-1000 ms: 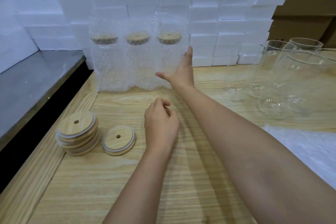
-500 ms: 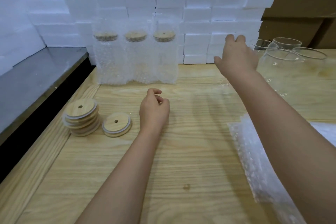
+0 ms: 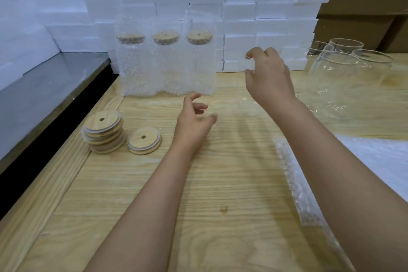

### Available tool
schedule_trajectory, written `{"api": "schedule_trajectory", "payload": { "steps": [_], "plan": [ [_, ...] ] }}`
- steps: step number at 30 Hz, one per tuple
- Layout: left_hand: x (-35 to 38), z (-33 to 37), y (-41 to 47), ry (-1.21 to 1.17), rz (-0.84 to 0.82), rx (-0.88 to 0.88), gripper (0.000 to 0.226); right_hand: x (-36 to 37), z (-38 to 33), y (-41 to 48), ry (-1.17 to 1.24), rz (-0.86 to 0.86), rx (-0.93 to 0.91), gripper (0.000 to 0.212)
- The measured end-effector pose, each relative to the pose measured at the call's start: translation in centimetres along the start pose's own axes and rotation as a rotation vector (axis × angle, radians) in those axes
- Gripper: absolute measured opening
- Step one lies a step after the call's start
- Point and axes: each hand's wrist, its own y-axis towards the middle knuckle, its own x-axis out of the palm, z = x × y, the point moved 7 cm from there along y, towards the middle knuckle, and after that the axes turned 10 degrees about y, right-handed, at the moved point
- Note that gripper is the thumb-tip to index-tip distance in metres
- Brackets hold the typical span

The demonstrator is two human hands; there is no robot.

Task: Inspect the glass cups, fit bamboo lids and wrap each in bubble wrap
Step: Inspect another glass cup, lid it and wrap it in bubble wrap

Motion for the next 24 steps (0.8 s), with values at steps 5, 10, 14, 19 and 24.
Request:
{"api": "schedule_trajectory", "payload": {
  "steps": [5,10,14,19,24],
  "plan": [
    [1.0,1.2,-0.8,-0.014,-0.163,0.176,0.111,0.1,-4.0,-3.9,0.108,-0.007,-0.135,0.036],
    [1.4,1.9,-1.2,-0.048,-0.217,0.219,0.108,0.1,-6.2,-6.4,0.269,0.040,-0.234,0.035],
    [1.0,1.7,-0.7,-0.055,-0.131,0.239,0.092,0.0,-6.4,-7.5,0.316,0.196,-0.308,0.040],
    [0.7,1.6,-0.5,-0.066,-0.069,0.245,0.087,1.4,-3.3,-8.7,0.561,0.350,-0.115,0.094],
    [0.3,2.0,-0.5,-0.037,0.002,0.321,0.091,4.6,-1.5,-8.9,0.841,0.105,0.093,0.100]
  ]
}}
